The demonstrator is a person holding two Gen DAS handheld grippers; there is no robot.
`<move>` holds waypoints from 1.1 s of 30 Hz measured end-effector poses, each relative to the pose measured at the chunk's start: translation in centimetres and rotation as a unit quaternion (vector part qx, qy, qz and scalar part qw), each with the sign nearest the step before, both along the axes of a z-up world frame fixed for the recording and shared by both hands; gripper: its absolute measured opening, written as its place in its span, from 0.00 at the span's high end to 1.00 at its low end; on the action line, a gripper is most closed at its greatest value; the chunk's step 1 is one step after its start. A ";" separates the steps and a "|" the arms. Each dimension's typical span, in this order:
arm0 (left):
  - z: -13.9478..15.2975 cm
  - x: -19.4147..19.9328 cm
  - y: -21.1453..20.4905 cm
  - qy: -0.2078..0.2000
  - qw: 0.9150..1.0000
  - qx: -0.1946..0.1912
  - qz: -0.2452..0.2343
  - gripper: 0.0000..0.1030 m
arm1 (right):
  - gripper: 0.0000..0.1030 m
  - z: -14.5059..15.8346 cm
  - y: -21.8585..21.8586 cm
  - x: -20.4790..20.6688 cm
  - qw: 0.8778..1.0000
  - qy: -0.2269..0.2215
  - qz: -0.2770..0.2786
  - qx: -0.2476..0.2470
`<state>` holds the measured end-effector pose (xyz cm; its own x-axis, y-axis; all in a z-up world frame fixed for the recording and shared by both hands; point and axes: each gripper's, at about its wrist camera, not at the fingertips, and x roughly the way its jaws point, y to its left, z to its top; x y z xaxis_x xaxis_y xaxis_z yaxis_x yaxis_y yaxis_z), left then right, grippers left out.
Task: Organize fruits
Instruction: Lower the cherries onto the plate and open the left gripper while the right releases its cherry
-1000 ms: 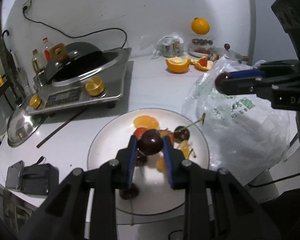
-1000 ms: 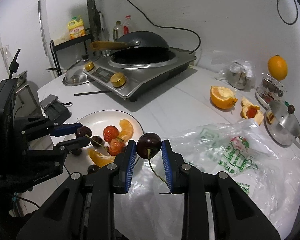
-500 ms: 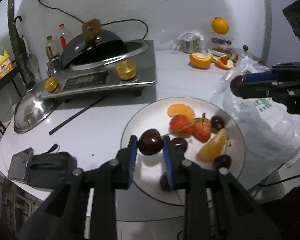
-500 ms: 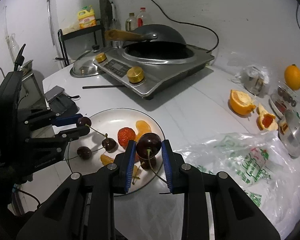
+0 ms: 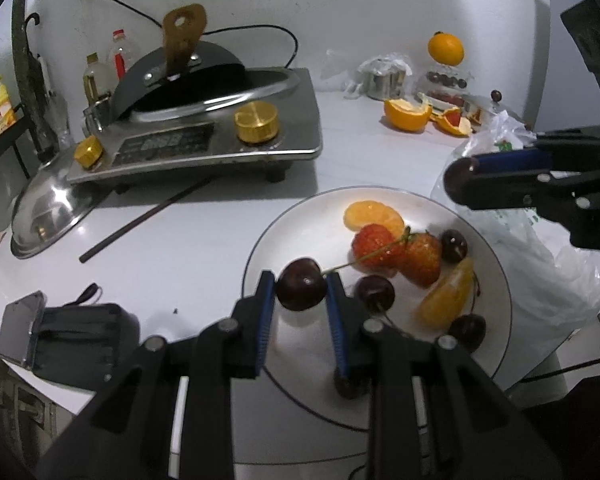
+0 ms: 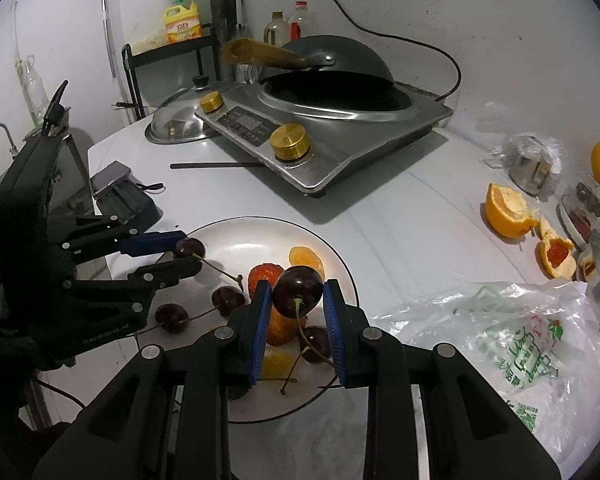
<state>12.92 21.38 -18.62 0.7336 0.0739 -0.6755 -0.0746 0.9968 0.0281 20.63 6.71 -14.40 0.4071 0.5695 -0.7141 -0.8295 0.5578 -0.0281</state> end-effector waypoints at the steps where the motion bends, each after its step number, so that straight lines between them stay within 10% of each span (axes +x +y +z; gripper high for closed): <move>1: -0.1 0.1 0.0 0.001 1.000 -0.001 -0.001 0.74 | 0.72 0.0 0.0 0.1 1.000 0.000 0.000 0.000; 16: -0.1 0.4 0.9 -0.009 1.000 -0.012 0.009 0.49 | 0.72 -0.7 1.4 1.3 1.000 0.005 0.006 -0.010; 33: 0.7 -1.2 4.8 -0.039 0.997 -0.039 0.045 0.48 | 0.72 -2.1 6.7 2.1 0.999 0.013 0.040 -0.027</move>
<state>11.76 26.18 -17.91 0.7768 0.0912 -0.6232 -0.1629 0.9849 -0.0589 22.73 13.42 -16.49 0.3435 0.5592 -0.7545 -0.8717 0.4888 -0.0346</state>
